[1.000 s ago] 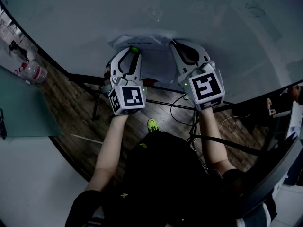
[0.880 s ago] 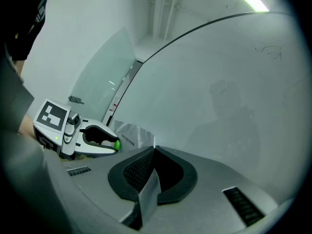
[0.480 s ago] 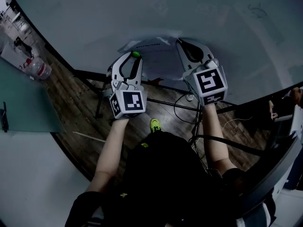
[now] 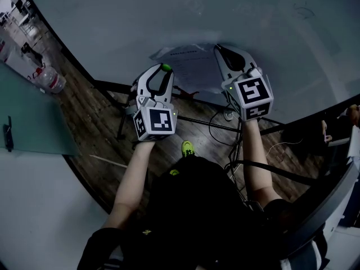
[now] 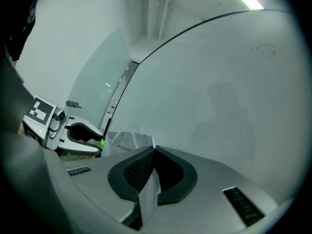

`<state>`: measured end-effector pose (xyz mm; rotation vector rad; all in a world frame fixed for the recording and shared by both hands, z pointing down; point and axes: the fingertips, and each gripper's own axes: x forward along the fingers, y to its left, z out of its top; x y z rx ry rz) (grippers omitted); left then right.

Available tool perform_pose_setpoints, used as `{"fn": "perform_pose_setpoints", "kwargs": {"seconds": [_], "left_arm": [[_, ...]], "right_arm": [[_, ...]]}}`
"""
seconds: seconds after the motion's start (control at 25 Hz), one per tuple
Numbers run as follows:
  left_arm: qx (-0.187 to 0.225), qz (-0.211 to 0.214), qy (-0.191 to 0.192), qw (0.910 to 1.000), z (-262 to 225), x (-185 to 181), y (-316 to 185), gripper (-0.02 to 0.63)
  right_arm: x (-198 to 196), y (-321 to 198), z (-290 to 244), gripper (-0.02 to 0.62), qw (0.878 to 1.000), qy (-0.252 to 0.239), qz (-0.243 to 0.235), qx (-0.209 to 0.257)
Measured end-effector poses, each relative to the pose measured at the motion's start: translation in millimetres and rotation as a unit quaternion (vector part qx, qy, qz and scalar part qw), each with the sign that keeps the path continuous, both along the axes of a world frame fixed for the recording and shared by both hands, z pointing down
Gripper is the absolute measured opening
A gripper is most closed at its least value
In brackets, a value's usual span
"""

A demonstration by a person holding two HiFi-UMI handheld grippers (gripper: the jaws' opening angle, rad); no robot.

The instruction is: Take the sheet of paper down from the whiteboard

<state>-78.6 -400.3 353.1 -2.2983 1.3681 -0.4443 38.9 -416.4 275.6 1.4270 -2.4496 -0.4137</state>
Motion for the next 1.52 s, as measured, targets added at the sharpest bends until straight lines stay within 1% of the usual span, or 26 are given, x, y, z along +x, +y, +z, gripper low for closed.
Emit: {"fn": "perform_pose_setpoints", "kwargs": {"seconds": [0.28, 0.72, 1.04, 1.52], "left_arm": [[0.000, 0.009, -0.003, 1.0000, -1, -8, 21, 0.140], [-0.001, 0.023, -0.006, 0.9997, 0, 1, 67, 0.140], [-0.012, 0.032, -0.015, 0.9993, 7, 9, 93, 0.140], [-0.011, 0.019, -0.021, 0.9995, 5, 28, 120, 0.140]], "right_arm": [[-11, 24, 2, 0.011, 1.000, -0.004, 0.000, -0.003], [-7, 81, 6, 0.011, 1.000, -0.014, -0.005, -0.011], [-7, 112, 8, 0.011, 0.999, -0.028, -0.010, -0.016], [3, 146, 9, 0.011, 0.998, -0.043, -0.041, -0.019]]}}
